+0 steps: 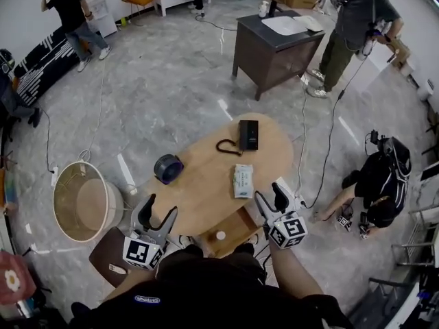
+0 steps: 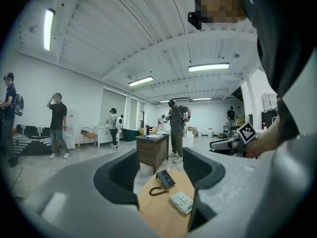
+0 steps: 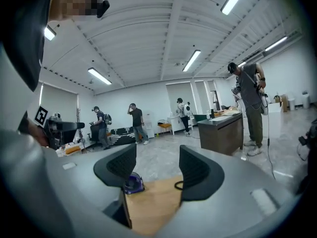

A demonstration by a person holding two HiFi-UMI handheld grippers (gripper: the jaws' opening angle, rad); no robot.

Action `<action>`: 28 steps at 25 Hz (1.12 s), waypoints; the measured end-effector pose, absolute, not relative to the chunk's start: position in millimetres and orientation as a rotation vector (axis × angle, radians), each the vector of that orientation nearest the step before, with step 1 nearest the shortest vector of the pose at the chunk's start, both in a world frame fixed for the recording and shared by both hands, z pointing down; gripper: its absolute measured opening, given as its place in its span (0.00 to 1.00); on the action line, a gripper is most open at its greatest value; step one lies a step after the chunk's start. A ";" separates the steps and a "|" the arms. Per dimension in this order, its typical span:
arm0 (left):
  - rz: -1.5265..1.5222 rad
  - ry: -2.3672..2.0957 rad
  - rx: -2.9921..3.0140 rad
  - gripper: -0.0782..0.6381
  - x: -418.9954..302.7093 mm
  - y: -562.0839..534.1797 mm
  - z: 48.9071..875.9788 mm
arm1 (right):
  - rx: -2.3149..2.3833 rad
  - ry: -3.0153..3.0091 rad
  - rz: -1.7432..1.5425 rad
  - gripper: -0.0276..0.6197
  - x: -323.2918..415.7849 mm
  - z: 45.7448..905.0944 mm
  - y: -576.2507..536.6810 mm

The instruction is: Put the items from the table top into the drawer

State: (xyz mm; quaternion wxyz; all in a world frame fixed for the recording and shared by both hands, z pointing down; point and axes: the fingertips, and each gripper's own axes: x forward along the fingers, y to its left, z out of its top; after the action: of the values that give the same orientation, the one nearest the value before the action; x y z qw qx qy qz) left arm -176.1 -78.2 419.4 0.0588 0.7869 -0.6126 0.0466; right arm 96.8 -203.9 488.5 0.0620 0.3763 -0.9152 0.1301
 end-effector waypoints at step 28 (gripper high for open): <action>0.411 -1.794 2.204 0.52 -181.7 -64.7 521.2 | 0.953 -2.167 0.973 0.53 116.7 856.4 -304.3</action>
State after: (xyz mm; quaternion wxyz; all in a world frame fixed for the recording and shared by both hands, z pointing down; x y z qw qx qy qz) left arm -181.7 -64.7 521.2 0.1347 0.7605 -0.6192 0.1419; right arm 116.7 -304.3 856.4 0.2868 0.3567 -0.8111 0.3641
